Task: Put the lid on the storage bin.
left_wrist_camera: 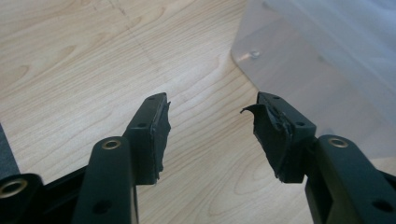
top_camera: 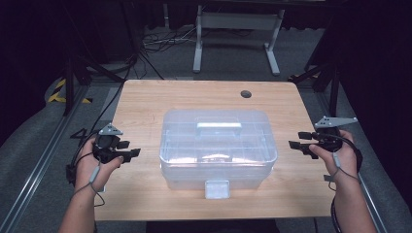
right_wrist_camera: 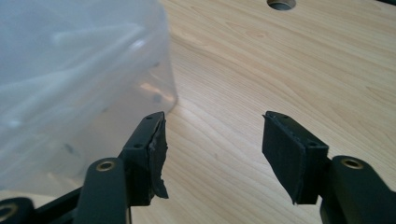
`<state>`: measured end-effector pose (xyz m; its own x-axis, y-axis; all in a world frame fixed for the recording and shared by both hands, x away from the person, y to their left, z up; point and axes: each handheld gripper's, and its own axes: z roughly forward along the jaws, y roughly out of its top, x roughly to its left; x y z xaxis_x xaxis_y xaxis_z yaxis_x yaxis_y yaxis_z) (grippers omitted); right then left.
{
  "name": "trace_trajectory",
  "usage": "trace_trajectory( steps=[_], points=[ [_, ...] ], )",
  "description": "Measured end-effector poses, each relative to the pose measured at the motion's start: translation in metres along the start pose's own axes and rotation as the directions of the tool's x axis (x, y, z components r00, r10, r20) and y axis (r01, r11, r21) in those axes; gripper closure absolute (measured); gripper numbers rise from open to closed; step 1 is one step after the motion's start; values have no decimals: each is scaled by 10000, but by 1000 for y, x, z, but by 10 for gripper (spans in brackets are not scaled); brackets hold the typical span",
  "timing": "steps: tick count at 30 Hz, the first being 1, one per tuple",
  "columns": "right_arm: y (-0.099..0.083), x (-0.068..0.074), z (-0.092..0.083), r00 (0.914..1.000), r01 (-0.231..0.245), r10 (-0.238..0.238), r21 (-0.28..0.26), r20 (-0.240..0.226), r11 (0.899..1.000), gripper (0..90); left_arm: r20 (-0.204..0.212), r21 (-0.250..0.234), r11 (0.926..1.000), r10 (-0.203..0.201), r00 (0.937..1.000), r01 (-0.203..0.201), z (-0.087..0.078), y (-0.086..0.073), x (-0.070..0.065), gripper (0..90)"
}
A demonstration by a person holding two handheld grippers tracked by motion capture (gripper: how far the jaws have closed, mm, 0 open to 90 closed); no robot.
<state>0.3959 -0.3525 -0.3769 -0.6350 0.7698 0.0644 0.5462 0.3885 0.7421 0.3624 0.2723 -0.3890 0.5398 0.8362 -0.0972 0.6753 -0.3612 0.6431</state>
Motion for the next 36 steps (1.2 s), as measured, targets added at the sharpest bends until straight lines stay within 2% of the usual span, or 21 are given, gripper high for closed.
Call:
trace_trajectory(
  steps=[2,6,10,14,20,24,26,29,31,32,33,36],
  points=[
    [-5,-6,7,9998,-217,217,90,54,9997,395,-125,37,9999,-93,9999,94,7,-2,3,434],
    [-15,-18,20,9994,-335,333,153,113,9993,379,-349,131,9998,-117,9993,122,18,-6,8,396],
    [-23,-25,31,9972,-736,736,4,-112,9973,370,-510,108,9998,-157,9986,163,27,-9,11,382],
    [-28,-29,39,9976,-698,698,1,38,9976,363,-491,126,9997,-202,9986,209,36,-11,13,370],
    [-37,-33,53,9977,-666,665,36,149,9978,360,-616,72,10000,-16,9981,20,49,-13,15,348],
    [-43,-37,61,9983,-499,496,83,317,9987,351,-649,-54,9999,-160,9978,157,54,-16,16,343],
    [-47,-37,66,9976,-630,623,226,303,9978,342,-576,175,9996,-199,9981,210,60,-18,17,343],
    [-50,-36,74,9985,-463,447,520,315,9976,340,-540,363,9989,-273,9982,293,65,-21,17,342],
    [-51,-33,78,9979,-598,584,559,269,9966,338,-469,603,9968,-504,9976,532,66,-22,17,337],
    [-51,-33,79,9985,-503,489,588,262,9970,335,-420,843,9941,-651,9970,684,68,-23,17,334],
    [-52,-31,82,9983,-534,517,693,264,9962,333,-422,1006,9928,-615,9972,655,69,-24,17,335],
    [-54,-31,87,9990,-392,374,779,247,9962,327,-445,1071,9923,-578,9973,623,69,-25,16,335]
  ],
)
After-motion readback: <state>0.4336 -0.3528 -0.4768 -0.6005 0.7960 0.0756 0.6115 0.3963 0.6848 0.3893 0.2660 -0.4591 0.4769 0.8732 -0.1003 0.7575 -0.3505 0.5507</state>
